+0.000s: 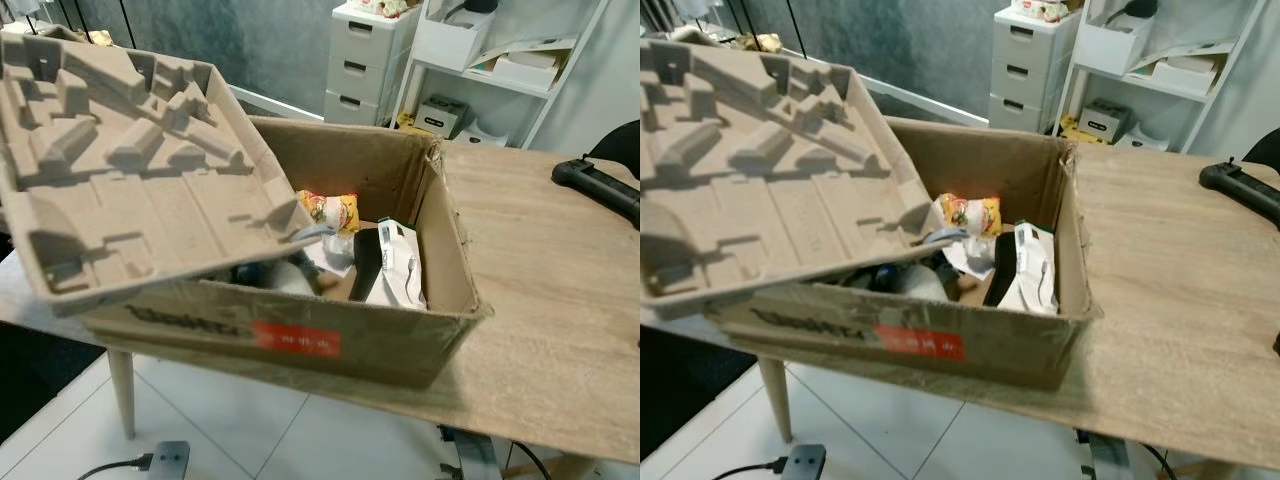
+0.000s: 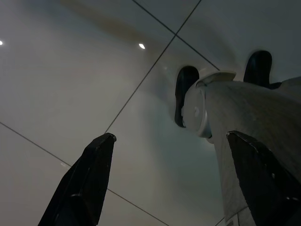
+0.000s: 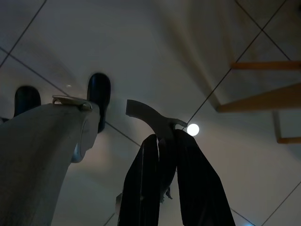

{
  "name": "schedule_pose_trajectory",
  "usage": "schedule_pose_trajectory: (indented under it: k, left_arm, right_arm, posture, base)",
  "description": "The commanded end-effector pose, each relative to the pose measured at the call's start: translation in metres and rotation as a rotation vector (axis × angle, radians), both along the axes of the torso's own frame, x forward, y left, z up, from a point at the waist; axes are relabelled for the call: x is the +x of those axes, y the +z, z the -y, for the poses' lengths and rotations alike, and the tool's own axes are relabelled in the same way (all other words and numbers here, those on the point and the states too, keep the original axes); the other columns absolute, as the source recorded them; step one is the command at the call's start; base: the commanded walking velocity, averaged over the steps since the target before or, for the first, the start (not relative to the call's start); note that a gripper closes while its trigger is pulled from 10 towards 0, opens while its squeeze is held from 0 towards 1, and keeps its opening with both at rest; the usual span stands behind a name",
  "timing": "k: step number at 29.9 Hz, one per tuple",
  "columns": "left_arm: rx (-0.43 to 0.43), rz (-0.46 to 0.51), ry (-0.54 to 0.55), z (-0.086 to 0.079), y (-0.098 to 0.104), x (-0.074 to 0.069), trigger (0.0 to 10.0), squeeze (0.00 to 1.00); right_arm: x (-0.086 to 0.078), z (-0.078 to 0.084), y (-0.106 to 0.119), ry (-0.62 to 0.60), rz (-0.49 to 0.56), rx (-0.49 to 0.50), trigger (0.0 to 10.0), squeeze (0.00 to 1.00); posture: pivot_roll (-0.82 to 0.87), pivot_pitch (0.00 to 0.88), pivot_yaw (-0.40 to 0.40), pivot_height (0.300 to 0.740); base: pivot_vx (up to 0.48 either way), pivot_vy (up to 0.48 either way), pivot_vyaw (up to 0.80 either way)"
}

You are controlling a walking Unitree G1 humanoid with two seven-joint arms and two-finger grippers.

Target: Picking trash to rubbish bin

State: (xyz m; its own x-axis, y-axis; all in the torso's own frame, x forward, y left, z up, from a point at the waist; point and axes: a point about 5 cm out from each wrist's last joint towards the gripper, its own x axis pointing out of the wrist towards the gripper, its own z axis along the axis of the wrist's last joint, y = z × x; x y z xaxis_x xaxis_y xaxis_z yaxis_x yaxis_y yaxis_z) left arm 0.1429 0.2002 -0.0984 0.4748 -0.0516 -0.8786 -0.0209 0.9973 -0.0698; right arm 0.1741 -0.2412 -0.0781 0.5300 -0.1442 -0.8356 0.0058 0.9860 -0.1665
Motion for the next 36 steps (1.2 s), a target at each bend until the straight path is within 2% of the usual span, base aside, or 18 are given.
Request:
schedule_pose_trajectory:
  k: [1,7,17,22,27,31,33,34,35,36]
  left_arm:
    - [0.001,-0.044,-0.005,0.002,-0.004,-0.011,10.0,0.0]
    - [0.002,-0.043,-0.008,0.002,-0.004,-0.01,10.0,0.0]
    - [0.007,-0.035,-0.038,0.004,-0.004,-0.008,10.0,0.0]
    - [0.019,-0.022,-0.057,0.003,-0.003,-0.007,10.0,0.0]
    - [0.048,-0.012,-0.054,-0.001,-0.002,-0.005,10.0,0.0]
    - [0.052,0.024,-0.001,-0.005,0.002,0.003,10.0,0.0]
    - [0.05,0.033,0.007,-0.006,0.003,0.006,10.0,0.0]
    - [0.043,0.058,0.028,-0.007,0.006,0.011,10.0,0.0]
    - [0.043,0.058,0.028,-0.007,0.006,0.011,10.0,0.0]
    - [0.041,0.07,0.034,-0.008,0.007,0.014,10.0,0.0]
  right_arm:
    - [-0.008,0.002,-0.003,-0.006,-0.03,-0.004,10.0,0.0]
    - [-0.008,0.002,-0.003,-0.006,-0.03,-0.006,10.0,0.0]
    - [-0.004,0.004,-0.001,-0.001,-0.018,-0.011,10.0,0.0]
    - [0.01,-0.001,0.005,0.046,0.039,0.01,10.0,0.0]
    - [0.028,-0.013,0.013,0.173,0.107,0.063,10.0,0.0]
    - [0.04,-0.028,0.02,0.305,0.151,0.142,10.0,0.0]
    - [0.041,-0.031,0.021,0.331,0.157,0.161,10.0,0.0]
    - [0.044,-0.04,0.023,0.415,0.162,0.213,10.0,0.0]
    - [0.044,-0.04,0.023,0.415,0.162,0.213,10.0,0.0]
    - [0.045,-0.047,0.023,0.5,0.149,0.226,10.0,0.0]
  posture:
    - [-0.02,0.095,-0.014,0.74]
    - [-0.02,0.093,-0.018,0.74]
    - [-0.02,0.083,-0.021,0.74]
    - [-0.02,0.083,-0.021,0.74]
    - [-0.02,0.079,-0.022,0.74]
    - [-0.02,0.079,-0.022,0.74]
    - [-0.02,0.079,-0.022,0.74]
    - [-0.02,0.084,-0.021,0.74]
    - [-0.02,0.084,-0.021,0.74]
    - [-0.02,0.085,-0.02,0.74]
  base:
    - [-0.401,0.0,0.0]
    - [-0.397,0.0,0.0]
    - [0.0,0.0,0.0]
    - [0.0,0.0,0.0]
    - [0.0,-0.453,0.0]
    - [0.0,0.0,0.0]
    - [0.0,0.0,0.0]
    - [0.0,0.0,0.0]
    - [0.0,0.0,0.0]
    - [0.0,0.0,0.0]
